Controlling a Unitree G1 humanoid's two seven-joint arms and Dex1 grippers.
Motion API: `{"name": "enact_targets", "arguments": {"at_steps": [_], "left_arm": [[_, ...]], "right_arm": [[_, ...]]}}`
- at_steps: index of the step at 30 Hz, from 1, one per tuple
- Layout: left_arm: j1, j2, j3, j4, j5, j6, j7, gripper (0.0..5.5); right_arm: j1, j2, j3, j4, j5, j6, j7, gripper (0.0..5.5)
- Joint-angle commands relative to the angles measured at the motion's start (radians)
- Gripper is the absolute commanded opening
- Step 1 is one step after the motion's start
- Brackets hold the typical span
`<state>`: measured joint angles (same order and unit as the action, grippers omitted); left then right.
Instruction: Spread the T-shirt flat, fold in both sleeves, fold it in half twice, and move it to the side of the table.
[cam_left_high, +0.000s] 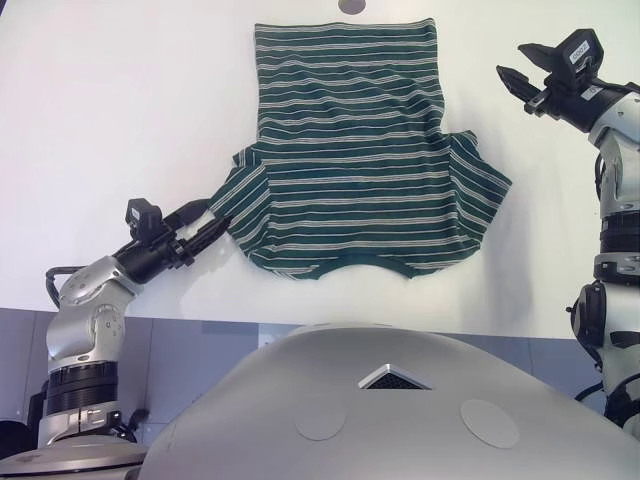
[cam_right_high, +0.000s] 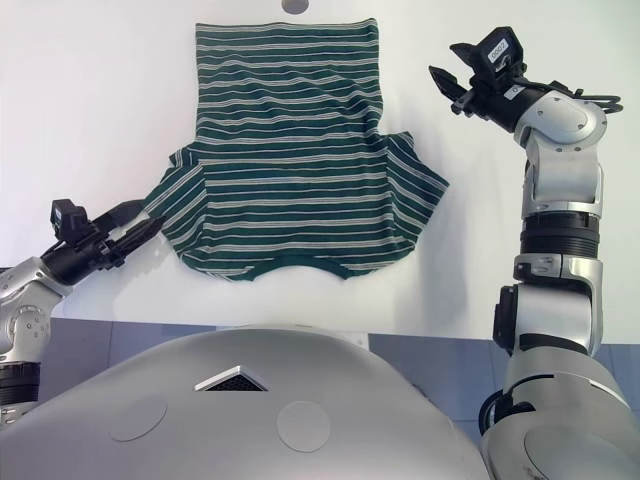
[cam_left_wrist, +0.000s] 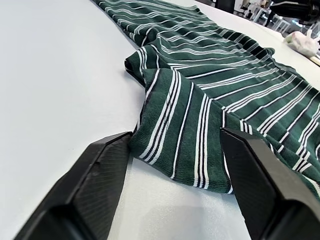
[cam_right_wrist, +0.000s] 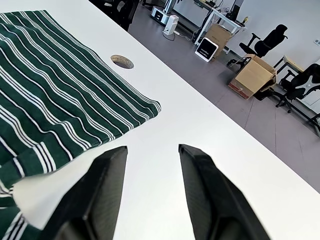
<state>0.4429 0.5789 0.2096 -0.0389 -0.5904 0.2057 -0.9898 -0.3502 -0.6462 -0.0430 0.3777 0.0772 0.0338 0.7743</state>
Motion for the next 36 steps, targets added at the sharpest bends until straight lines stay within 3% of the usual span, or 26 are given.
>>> {"name": "enact_targets", "arguments": {"at_steps": [1, 14, 21, 27, 36], "left_arm": [[0.005, 0.005, 0.000, 0.029, 0.028, -0.013, -0.023, 2.54], [-0.053, -0.069, 0.029, 0.073, 0.011, -0.014, 0.005, 0.04], [-0.060, -0.052, 0.075, 0.052, -0.052, 0.030, -0.036, 0.04], [-0.085, -0.059, 0.144, -0.147, -0.252, 0.168, -0.011, 0.04], [-0.123, -0.127, -0.050, -0.289, -0.149, 0.192, 0.114, 0.04]], "right_arm": [[0.002, 0.001, 0.003, -0.020, 0.000, 0.012, -0.003, 1.91], [-0.005, 0.012, 0.015, -0.001, -0.009, 0.002, -0.019, 1.91], [0.004, 0.018, 0.016, -0.005, -0.006, 0.004, -0.023, 1.91], [0.006, 0.019, 0.016, 0.006, -0.011, -0.002, -0.027, 1.91], [-0.030, 0.017, 0.033, 0.046, -0.024, -0.023, -0.018, 1.91]]}}
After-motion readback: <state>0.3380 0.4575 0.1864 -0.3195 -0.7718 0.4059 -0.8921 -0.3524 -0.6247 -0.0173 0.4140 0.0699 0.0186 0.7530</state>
